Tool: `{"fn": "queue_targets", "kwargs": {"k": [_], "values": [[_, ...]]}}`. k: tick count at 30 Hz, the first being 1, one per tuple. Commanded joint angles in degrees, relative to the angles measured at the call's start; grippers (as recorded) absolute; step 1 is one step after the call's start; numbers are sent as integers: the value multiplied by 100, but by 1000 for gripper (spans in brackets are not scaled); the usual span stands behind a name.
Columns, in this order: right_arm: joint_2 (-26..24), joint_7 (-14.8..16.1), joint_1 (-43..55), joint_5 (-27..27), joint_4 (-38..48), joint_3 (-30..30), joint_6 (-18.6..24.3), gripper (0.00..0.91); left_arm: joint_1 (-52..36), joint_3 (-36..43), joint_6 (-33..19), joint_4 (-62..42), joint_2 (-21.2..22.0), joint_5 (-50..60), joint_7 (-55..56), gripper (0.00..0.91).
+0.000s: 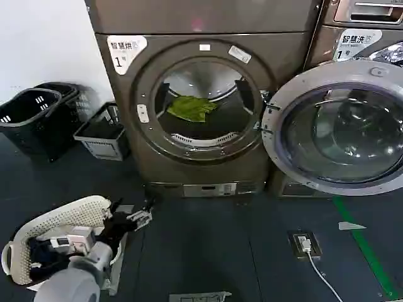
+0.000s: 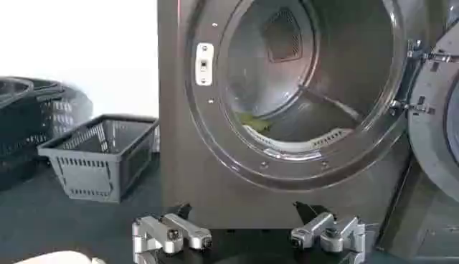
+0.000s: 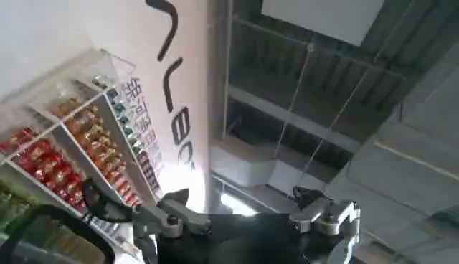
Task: Grasp the clothes from the dryer.
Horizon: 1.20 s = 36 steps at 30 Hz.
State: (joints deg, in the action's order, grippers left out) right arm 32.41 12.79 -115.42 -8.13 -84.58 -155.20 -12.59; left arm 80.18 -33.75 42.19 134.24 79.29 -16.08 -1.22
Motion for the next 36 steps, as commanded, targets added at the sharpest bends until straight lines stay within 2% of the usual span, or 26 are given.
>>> {"fn": "queue_targets", "kwargs": {"k": [1,2,4,7,36], "values": [[11,5,3,-450,-41,10,69,907,12,-11,34,8,8,-1,4,907],[42,65,16,-707,-89,22,58,907,14,-12,35,12,3,-2,4,907],[85,87,34,-895,-146,46,54,907,16,-10,34,21,-7,-3,4,907],[103,77,54,-961,-154,52,123,907,6,-10,34,29,-7,-3,2,907],[115,42,-7,-1083,-108,-51,195,907,46,-2,46,104,-18,-2,1,907]]}}
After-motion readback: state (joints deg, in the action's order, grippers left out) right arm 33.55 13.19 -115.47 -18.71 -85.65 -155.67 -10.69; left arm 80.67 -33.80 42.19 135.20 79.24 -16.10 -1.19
